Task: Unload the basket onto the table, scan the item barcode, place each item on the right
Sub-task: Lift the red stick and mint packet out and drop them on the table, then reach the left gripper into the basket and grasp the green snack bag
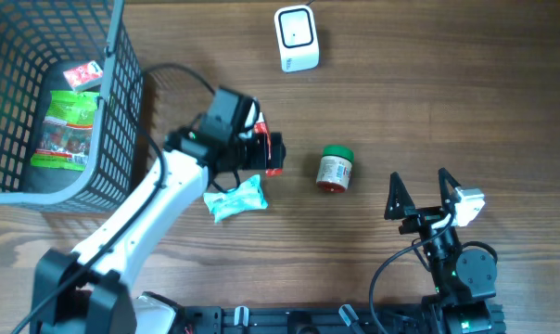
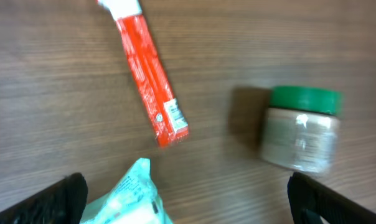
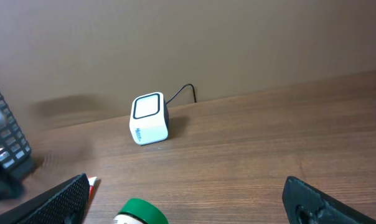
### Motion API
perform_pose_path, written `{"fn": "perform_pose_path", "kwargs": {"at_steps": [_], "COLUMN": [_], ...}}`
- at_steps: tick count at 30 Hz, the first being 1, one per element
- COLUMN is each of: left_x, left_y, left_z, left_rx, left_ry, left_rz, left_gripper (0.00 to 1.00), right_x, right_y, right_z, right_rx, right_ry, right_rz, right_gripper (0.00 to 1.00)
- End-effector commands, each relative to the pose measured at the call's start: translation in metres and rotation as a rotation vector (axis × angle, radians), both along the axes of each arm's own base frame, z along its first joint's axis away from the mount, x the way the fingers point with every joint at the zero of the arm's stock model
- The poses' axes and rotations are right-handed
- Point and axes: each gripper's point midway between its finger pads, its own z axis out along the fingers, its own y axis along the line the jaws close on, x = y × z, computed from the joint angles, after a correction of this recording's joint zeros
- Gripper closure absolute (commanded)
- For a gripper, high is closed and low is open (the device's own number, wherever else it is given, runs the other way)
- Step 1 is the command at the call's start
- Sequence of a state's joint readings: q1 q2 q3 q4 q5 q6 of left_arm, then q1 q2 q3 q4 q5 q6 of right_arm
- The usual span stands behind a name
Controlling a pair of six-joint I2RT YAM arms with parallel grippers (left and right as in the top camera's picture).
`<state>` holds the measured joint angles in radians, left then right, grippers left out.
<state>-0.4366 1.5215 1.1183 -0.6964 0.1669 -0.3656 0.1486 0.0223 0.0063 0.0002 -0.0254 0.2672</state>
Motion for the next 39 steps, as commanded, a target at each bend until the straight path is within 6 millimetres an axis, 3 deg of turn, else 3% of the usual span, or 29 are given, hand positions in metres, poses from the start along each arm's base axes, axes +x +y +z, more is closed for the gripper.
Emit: {"fn": "perform_pose_path", "kwargs": {"at_steps": [1, 3, 5, 6, 10, 11, 13, 17, 19, 22, 26, 30, 34, 36, 39], "left_x": [0.035, 0.051, 0.068, 0.077, 0.086, 0.089, 0.101, 0.146, 0.173, 0.197, 0.228, 0.243, 0.237, 0.232, 0.229], "left_y": [0.018, 0.057, 0.125, 0.174, 0.292, 0.314, 0.333, 0.364, 0.374, 0.385, 0.389, 0.389, 0.393, 0.395, 0.395], "left_z": [0.119, 0.18, 0.239, 0.257, 0.264, 0.256, 0.236, 0.146, 0.084, 0.023, -0.02, -0.05, -0.096, -0.107, -0.107], "left_rx": [0.036, 0.141, 0.206, 0.242, 0.326, 0.333, 0.329, 0.422, 0.472, 0.519, 0.529, 0.499, 0.461, 0.452, 0.45], "left_ry": [-0.235, -0.368, -0.493, -0.546, -0.579, -0.563, -0.523, -0.366, -0.29, -0.247, -0.299, -0.323, -0.257, -0.229, -0.218], "left_rz": [0.017, 0.079, 0.251, 0.357, 0.63, 0.672, 0.657, 0.489, 0.37, 0.256, 0.175, 0.161, 0.158, 0.161, 0.161], "left_gripper": [0.0, 0.0, 0.0, 0.0, 0.0, 0.0, 0.0, 0.0, 0.0, 0.0, 0.0, 0.0, 0.0, 0.0, 0.03], "right_x": [0.0, 0.0, 0.0, 0.0, 0.0, 0.0, 0.0, 0.0, 0.0, 0.0, 0.0, 0.0, 0.0, 0.0, 0.0], "right_y": [-0.002, -0.002, -0.002, -0.002, -0.002, -0.002, -0.002, -0.002, -0.002, -0.002, -0.002, -0.002, -0.002, -0.002, -0.002], "right_z": [0.002, 0.002, 0.002, 0.002, 0.002, 0.002, 0.002, 0.002, 0.002, 0.002, 0.002, 0.002, 0.002, 0.002, 0.002], "right_rx": [-0.001, -0.001, -0.001, -0.001, -0.001, -0.001, -0.001, -0.001, -0.001, -0.001, -0.001, -0.001, -0.001, -0.001, -0.001], "right_ry": [-0.01, -0.01, -0.01, -0.009, -0.009, -0.009, -0.009, -0.009, -0.01, -0.01, -0.01, -0.009, -0.009, -0.01, -0.01], "right_rz": [-0.008, -0.008, -0.008, -0.008, -0.008, -0.008, -0.008, -0.008, -0.008, -0.008, -0.008, -0.008, -0.008, -0.008, -0.008], "right_gripper": [0.0, 0.0, 0.0, 0.0, 0.0, 0.0, 0.0, 0.0, 0.0, 0.0, 0.0, 0.0, 0.0, 0.0, 0.0]}}
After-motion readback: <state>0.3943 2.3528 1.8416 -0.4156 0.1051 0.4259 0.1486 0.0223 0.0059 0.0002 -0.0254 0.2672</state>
